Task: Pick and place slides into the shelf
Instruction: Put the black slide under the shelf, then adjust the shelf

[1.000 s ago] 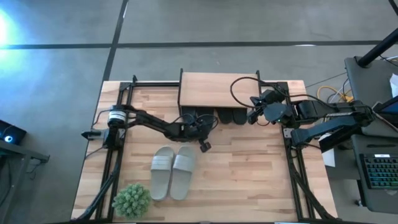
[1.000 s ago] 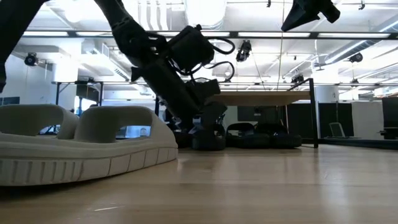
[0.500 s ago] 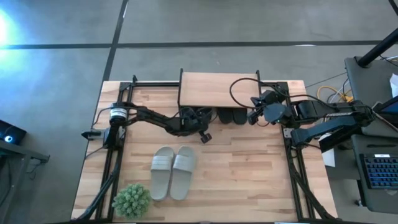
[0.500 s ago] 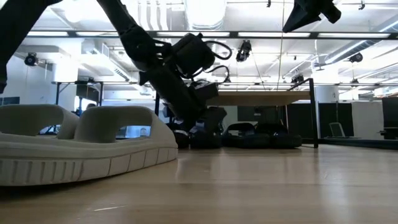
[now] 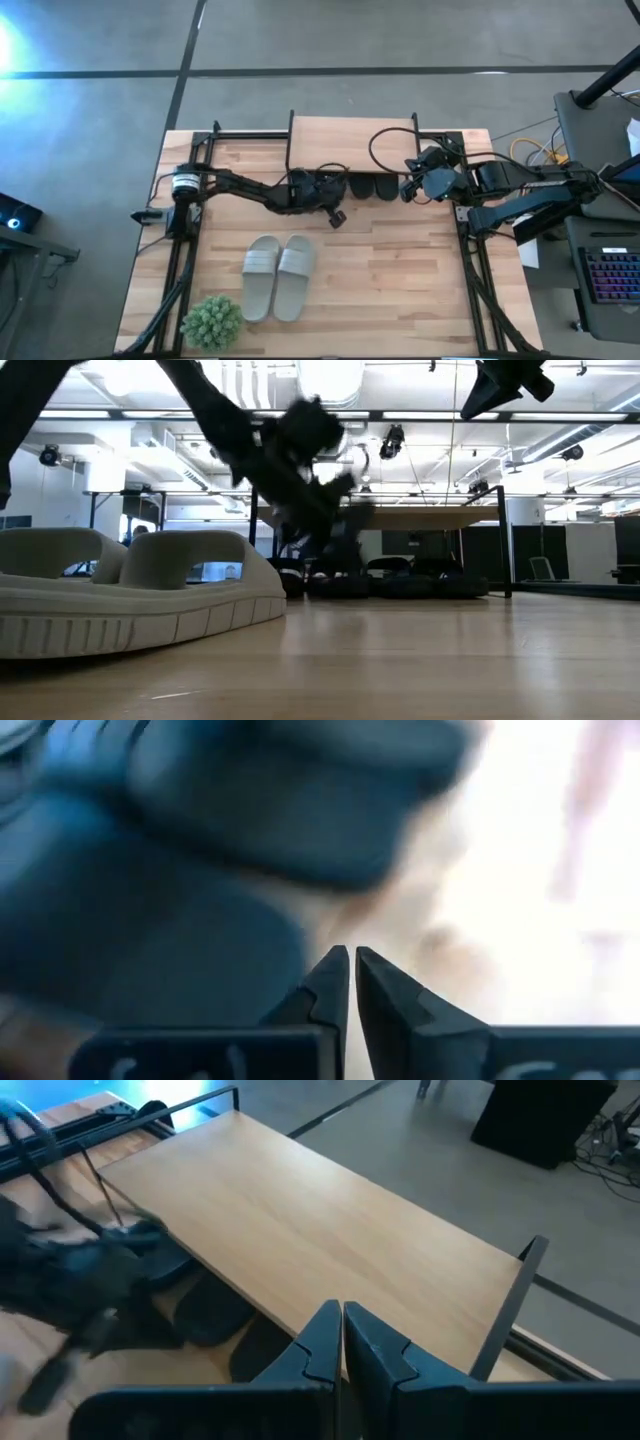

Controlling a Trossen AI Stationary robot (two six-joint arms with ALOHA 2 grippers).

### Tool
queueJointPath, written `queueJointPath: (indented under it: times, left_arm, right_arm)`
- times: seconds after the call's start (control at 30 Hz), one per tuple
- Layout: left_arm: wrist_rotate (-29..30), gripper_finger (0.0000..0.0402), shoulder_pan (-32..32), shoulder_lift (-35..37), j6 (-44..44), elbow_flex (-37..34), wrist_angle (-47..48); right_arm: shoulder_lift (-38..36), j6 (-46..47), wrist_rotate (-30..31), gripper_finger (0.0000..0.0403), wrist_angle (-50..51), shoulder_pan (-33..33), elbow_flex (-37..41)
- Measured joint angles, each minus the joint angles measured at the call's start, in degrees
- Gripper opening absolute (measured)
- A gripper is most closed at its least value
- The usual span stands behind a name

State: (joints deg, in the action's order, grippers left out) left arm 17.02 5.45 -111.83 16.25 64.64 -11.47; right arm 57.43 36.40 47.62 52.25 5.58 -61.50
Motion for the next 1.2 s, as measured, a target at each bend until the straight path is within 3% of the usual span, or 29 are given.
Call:
queueJointPath:
  times: [0.13,0.2,0.3,0.47,0.53,0.7,0.87,0.97,1.07,1.2]
  left_arm:
    - [-9.37,0.0009,-2.96,2.75,1.39,1.06,-2.23]
    - [-10.41,0.0009,-3.96,4.61,2.14,1.86,-0.66]
    - [-9.45,0.0009,-5.29,9.50,5.71,2.01,9.42]
    - [0.58,0.0009,-11.17,19.14,17.19,1.69,36.57]
    - [1.85,0.0009,-13.82,21.23,19.38,1.53,45.16]
    - [4.53,0.0009,-22.91,25.19,17.93,1.57,53.49]
    - [12.54,0.0009,-27.67,26.41,35.00,1.16,64.99]
    - [18.03,0.0009,-26.70,26.54,46.36,-1.53,66.96]
    - [19.02,0.0008,-21.03,27.38,55.26,-6.09,65.76]
    - [16.42,0.0008,-13.49,32.46,59.74,-16.55,53.16]
  right_arm:
    - [0.00,0.07,-0.07,0.0009,0.01,0.01,0.07]
    - [0.00,0.07,-0.05,0.0009,-0.09,0.00,0.11]
    - [-0.04,0.54,-1.34,0.0009,0.48,-0.04,0.14]
    - [-0.17,5.01,-5.24,0.0009,3.72,0.02,0.24]
    - [-0.10,5.79,-6.94,0.0009,4.29,0.02,0.56]
    - [-0.04,5.63,-12.26,0.0009,4.15,0.16,2.83]
    - [0.39,5.19,-16.66,0.0009,3.06,2.49,4.88]
    - [1.34,5.80,-16.70,0.0009,1.91,4.80,5.45]
    - [2.33,7.38,-16.66,0.0009,1.16,6.19,5.47]
    - [2.73,10.13,-16.59,0.0009,1.42,7.59,5.07]
